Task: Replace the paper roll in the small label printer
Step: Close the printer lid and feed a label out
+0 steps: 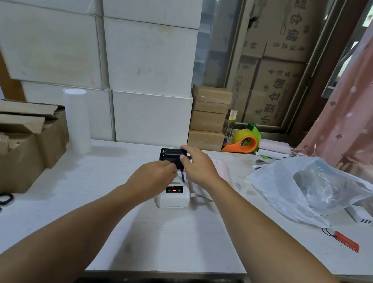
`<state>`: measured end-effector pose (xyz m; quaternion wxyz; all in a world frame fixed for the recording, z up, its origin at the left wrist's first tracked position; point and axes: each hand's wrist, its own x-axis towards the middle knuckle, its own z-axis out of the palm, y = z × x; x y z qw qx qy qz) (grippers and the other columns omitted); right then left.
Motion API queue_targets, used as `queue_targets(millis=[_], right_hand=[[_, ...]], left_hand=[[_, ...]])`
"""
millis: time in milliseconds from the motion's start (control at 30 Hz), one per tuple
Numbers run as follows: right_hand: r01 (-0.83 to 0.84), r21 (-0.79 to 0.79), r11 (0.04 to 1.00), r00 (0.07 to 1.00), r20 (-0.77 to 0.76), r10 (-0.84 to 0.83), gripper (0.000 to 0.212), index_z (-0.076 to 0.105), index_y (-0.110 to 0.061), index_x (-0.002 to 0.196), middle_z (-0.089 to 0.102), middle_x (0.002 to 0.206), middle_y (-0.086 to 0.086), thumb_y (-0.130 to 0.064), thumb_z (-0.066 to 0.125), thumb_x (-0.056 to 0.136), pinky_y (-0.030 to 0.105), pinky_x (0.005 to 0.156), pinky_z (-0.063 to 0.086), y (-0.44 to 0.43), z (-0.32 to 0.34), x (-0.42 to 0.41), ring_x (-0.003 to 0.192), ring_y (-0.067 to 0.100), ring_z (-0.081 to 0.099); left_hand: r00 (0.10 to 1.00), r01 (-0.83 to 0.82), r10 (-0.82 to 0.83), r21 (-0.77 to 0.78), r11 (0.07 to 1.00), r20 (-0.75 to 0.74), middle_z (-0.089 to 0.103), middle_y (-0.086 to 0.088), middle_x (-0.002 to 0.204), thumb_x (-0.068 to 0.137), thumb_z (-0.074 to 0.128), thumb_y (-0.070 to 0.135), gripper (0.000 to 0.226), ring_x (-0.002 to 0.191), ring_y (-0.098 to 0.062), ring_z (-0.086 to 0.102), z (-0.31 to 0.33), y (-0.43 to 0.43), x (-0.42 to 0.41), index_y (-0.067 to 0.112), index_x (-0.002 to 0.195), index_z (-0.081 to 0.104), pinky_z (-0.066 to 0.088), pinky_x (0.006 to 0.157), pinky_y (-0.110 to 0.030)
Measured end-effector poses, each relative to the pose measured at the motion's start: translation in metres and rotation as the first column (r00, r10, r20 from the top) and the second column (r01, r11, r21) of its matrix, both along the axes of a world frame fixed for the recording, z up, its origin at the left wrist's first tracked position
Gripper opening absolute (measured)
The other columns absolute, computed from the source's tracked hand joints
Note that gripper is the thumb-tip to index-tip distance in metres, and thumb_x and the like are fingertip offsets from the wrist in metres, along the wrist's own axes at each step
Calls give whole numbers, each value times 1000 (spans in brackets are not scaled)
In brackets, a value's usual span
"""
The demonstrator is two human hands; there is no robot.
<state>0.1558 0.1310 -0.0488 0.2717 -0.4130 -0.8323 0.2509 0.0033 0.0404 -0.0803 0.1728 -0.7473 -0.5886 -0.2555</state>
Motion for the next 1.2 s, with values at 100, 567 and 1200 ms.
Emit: queue_targets(millis=[100,567,1200], right_hand=[[23,-4,1000,999,-40,-23,35,63,-27,141,67,138,-4,-28,51,108,37,100,51,-1,2,5,118,18,62],[97,-83,992,994,-45,-101,14,84,-24,100,79,105,-5,-25,70,96,31,83,59,-20,-7,15,95,12,70],[85,-798,596,890,-208,-406,15,73,-5,97,80,93,11,-4,81,85,30,63,61,-20,0,13,73,21,77]], left_hand=[[997,52,-48,62,997,-64,59,1,67,90,49,52,44,58,-22,56,1,-7,-1,14,73,62,42,44,-31],[916,90,-76,18,996,-394,63,-2,79,74,81,48,37,67,-23,62,-6,-25,-4,12,81,74,48,47,-32],[999,8,-14,-125,992,-46,61,2,104,78,73,52,51,98,-20,56,-9,-27,-8,16,114,69,54,66,-35]])
